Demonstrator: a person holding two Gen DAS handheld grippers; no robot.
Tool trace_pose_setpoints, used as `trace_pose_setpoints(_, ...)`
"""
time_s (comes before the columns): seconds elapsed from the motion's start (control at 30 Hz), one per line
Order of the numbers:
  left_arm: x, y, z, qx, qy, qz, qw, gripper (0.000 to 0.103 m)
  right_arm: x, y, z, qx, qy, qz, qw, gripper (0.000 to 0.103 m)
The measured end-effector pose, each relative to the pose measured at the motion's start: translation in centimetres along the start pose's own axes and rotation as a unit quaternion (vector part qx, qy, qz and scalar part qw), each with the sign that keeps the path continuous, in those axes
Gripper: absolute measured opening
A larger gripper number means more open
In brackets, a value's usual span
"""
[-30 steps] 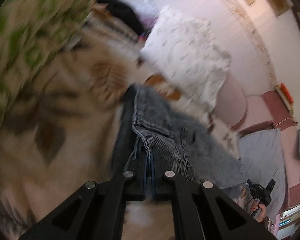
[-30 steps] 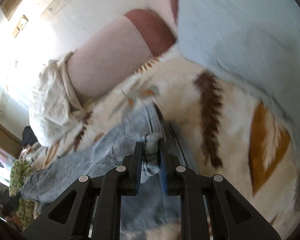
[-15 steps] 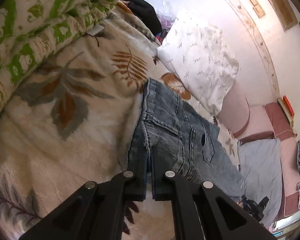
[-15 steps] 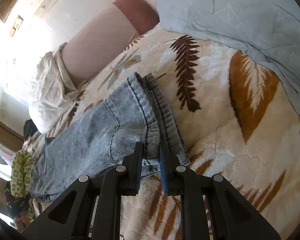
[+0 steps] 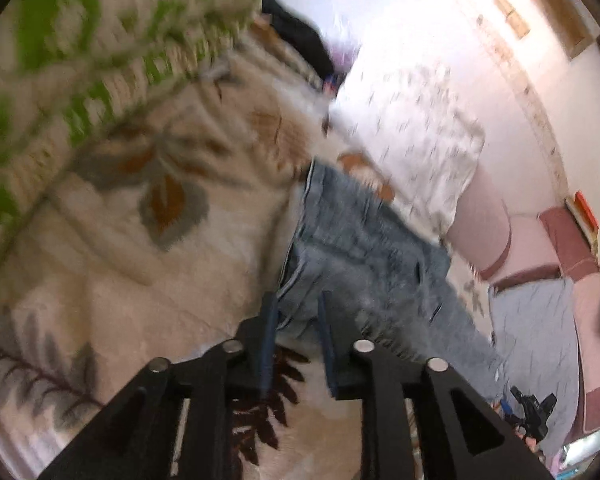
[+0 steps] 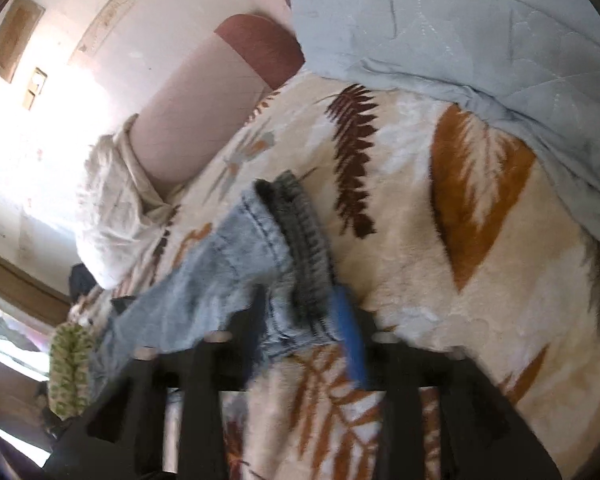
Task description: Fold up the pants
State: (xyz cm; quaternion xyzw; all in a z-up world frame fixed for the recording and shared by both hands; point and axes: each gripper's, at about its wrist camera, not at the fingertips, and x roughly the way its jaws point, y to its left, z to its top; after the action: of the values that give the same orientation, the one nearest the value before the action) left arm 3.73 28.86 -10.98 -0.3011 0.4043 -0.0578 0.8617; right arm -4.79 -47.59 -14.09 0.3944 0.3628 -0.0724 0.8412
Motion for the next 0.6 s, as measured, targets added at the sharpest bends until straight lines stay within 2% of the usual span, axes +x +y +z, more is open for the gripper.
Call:
trace_pose_setpoints(0.1,-2.6,-1.7,-0.7,0.026,-0.055,-0.006,0.9981,0.026,0.9,1.0,0.4,-0.001,0.006,0.022,1.000,0.056)
trace_pose_setpoints(0.2,-3.7,-4.6,-1.8,0.068,-0.085,-0.024,0.9938,0.040,2.9,2.1,0.0,-0.015,0.043,-0.008,0.999,0.055)
trace_pose_setpoints(0.23,-3.5,-5.8,-2.2,0.083,-0.086,-0.029,0.9924,0.046,3.4,2.4,-0.1,-0.020,0.049,-0.018,0.998,0.050)
trace_pose_setpoints(0.27,-3.0,-7.1,-2.5,0.098,-0.082,-0.032,0.9912,0.048,3.9,2.6,-0.2,-0.027,0.054,-0.026,0.998,0.042)
trace_pose_setpoints(0.3,-2.4,-8.2,-3.0,0.112,-0.075,-0.036,0.9902,0.048,4.1,2.8,-0.3,-0.032,0.057,-0.023,0.998,0.039)
trace_pose_setpoints(0.37,-0.6,-10.7,-3.9,0.135,-0.057,-0.047,0.9880,0.048,4.3,3.2,-0.5,-0.048,0.058,-0.023,0.997,0.019)
trace_pose_setpoints(0.47,2.2,-13.5,-5.5,0.163,-0.027,-0.059,0.9845,0.048,3.9,3.6,-0.7,-0.061,0.050,-0.036,0.996,0.015)
trace_pose_setpoints(0.6,4.7,-15.3,-6.9,0.180,-0.005,-0.076,0.9807,0.048,2.5,3.1,-0.5,-0.066,0.026,-0.049,0.996,0.014)
